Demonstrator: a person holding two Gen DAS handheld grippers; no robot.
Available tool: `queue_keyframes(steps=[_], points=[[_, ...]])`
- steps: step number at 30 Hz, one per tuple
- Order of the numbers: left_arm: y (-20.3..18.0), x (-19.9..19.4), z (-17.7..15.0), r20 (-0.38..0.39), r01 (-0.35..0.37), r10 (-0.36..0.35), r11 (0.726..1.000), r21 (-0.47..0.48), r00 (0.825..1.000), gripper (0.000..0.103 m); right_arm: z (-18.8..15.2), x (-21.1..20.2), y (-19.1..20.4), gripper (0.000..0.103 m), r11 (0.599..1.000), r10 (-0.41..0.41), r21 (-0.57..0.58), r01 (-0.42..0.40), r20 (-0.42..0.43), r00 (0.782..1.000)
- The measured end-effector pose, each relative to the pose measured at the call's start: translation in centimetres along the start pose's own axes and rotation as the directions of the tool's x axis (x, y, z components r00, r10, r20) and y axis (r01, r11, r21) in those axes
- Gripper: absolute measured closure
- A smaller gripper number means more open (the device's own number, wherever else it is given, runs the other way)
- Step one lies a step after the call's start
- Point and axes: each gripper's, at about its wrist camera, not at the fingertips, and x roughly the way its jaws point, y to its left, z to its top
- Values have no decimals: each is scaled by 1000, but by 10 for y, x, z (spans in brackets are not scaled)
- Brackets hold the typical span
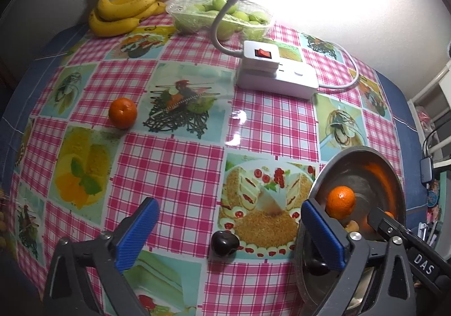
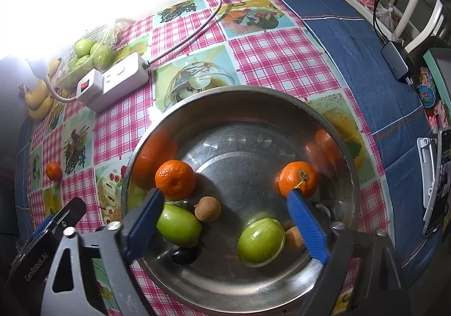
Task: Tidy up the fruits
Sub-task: 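Move both open grippers back from the bowl toward the dark plum on the cloth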
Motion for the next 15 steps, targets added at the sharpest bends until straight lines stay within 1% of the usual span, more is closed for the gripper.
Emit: queue_keyframes(steps=[6,9,15], points=[[4,-4,1,39,-25,25,1000,-1,999,0,0,-2,2,7,1000,-11,-13,11,11,1000],[6,-6,3,52,-25,25,1000,-7,998,0,1,-5,6,7,999,-23,-32,24,32,999],[13,-14,5,80,-19,21,1000,-17,997,0,2,-11,14,7,998,1,-58,3,64,998]])
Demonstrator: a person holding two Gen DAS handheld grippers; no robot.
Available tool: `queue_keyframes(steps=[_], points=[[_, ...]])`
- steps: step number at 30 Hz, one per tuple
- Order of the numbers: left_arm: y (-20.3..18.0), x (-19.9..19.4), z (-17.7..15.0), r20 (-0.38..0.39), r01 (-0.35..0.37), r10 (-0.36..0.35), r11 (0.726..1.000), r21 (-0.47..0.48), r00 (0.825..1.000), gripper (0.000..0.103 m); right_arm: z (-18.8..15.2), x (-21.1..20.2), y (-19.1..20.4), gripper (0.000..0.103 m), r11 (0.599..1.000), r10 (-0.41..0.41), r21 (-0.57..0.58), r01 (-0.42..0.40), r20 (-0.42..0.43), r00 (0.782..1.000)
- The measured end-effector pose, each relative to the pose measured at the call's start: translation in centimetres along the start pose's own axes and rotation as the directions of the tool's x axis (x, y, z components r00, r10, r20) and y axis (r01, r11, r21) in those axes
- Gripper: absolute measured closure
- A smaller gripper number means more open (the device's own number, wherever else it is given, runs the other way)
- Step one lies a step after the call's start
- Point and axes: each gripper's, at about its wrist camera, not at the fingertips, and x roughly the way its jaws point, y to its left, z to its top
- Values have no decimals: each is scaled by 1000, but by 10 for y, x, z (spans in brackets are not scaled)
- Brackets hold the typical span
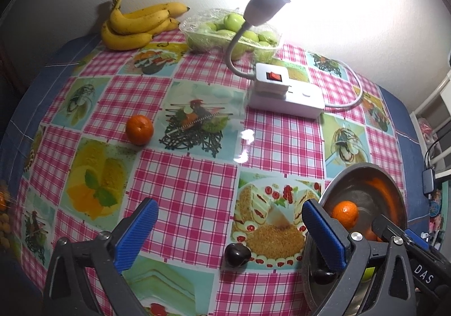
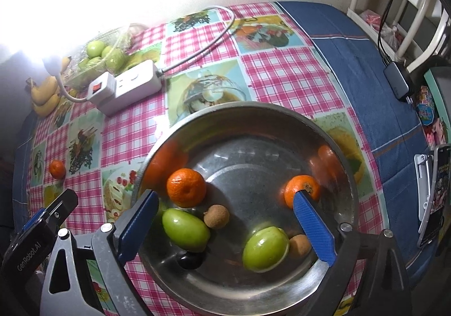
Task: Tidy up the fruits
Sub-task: 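Move both open grippers back from the bowl toward the dark plum on the cloth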
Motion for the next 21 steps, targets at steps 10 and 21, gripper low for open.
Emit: queue_keyframes(steps=[10,21], points=[[24,-6,9,32,-40,40,999,7,999,0,-3,-2,24,6,998,43,-39,-43,6,999],[80,-14,17,42,-115,118,991,-62,992,0,-15,-2,87,6,978,89,-188,-91,-14,996]])
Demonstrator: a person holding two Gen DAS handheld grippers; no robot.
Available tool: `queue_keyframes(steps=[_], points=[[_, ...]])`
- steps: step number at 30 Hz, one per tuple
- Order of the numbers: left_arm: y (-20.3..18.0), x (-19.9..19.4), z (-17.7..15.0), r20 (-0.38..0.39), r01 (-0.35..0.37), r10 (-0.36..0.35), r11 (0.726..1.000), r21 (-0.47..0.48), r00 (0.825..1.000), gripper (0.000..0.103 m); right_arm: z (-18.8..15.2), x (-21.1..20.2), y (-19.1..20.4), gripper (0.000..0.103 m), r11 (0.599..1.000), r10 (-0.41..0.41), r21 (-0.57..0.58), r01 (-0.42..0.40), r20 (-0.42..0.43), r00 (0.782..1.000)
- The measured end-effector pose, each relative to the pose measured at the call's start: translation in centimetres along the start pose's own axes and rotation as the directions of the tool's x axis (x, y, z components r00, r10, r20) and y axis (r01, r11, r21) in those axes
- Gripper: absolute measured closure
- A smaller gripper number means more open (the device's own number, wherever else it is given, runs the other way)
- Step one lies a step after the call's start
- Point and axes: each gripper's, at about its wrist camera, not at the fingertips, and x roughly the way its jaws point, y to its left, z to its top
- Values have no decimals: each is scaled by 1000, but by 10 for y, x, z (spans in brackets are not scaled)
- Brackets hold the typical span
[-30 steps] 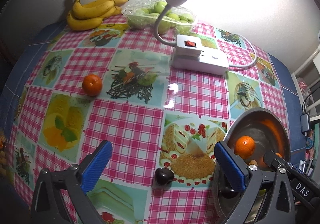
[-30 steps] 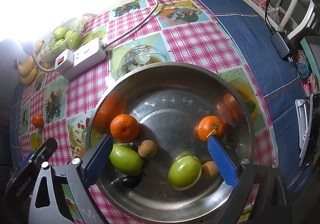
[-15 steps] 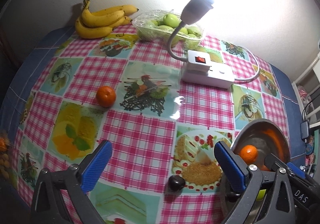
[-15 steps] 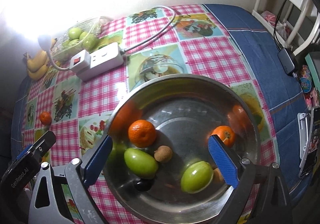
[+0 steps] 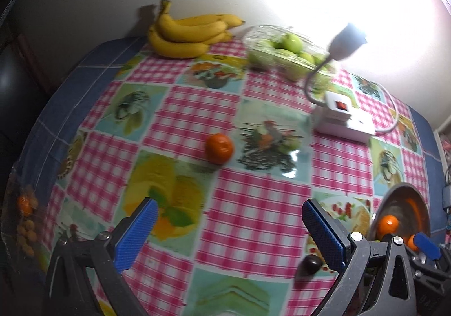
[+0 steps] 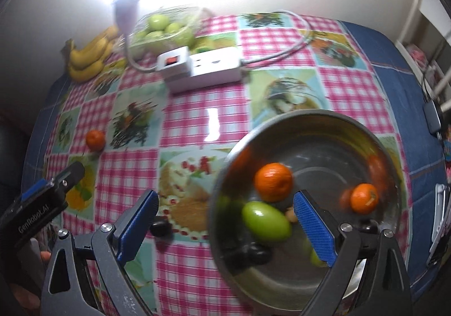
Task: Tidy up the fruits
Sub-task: 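Move both open grippers back from the bowl toward the dark plum on the cloth, then close the right gripper around the dark plum on the cloth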
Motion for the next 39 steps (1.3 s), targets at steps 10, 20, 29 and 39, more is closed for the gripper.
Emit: queue_keyframes(steps=[10,20,29,39], points=[[48,1,3,-10,-44,43,993,-106,999,0,-2,8,47,6,994,89,-62,-90,-22,996],[59,10,0,-47,-53,47,991,-121,998,0,-9,21,82,6,984,98,-144,-105,-55,994],[56,36,-10,-133,-53,35,990,-133,991,0,-16,41,84,7,985,68,-148,-85,-112,991],[54,43,-13,-154,-50,29,990,-134,988,0,-25,55,86,35,983,47,-168,-76,-169,985]])
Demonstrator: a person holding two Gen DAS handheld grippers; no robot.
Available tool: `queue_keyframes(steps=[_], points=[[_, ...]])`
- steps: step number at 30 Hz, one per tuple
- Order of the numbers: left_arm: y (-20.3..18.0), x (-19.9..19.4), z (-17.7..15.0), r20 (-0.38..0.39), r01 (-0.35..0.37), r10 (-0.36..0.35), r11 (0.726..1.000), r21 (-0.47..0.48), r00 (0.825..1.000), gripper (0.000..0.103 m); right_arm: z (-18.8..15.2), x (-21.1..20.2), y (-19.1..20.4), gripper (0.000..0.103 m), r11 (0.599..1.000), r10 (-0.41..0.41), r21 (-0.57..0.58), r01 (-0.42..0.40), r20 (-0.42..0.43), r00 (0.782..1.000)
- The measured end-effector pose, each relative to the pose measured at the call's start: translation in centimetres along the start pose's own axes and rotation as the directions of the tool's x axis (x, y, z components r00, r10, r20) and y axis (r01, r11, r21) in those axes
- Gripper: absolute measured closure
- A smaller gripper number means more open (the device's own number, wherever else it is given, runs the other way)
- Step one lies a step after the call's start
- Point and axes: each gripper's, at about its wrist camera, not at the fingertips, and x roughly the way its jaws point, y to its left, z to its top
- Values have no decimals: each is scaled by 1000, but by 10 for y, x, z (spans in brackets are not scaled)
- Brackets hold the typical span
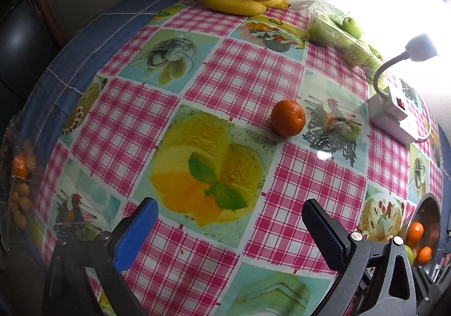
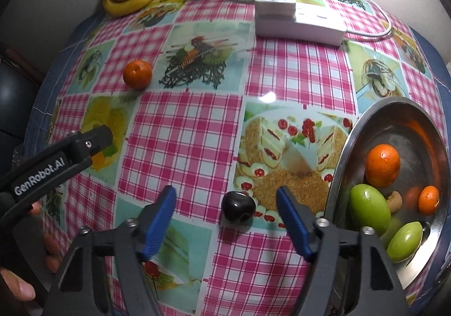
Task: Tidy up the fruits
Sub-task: 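Close the right gripper around the dark plum on the cloth, then move the left gripper toward the lone orange while the right gripper lifts the plum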
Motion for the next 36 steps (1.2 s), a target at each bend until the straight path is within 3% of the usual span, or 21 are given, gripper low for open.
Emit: queue_keyframes(steps=[1,5,7,16,24,36], points=[[0,0,0,0,1,-1,1000,2,1000,0,-1,1,0,42,1000,-2,0,2,-5,1000],[-3,0,0,-1,8,-8,1000,10,1000,0,0,5,-1,47,1000,-8,9,9,-20,1000],[-3,0,1,-1,8,-8,1000,11,1000,0,-2,6,-2,56,1000,-12,13,13,-28,1000],[-6,-2,0,4,8,-8,1000,21,1000,0,-4,7,-4,73,1000,-22,17,23,-44,999],[-5,-3,0,10,15,-15,1000,19,1000,0,-3,8,-6,75,999,-13,31,15,-48,999],[-17,-5,6,23,70,-70,997,30,997,1,19,-20,-24,75,997,-6,75,0,82,997]])
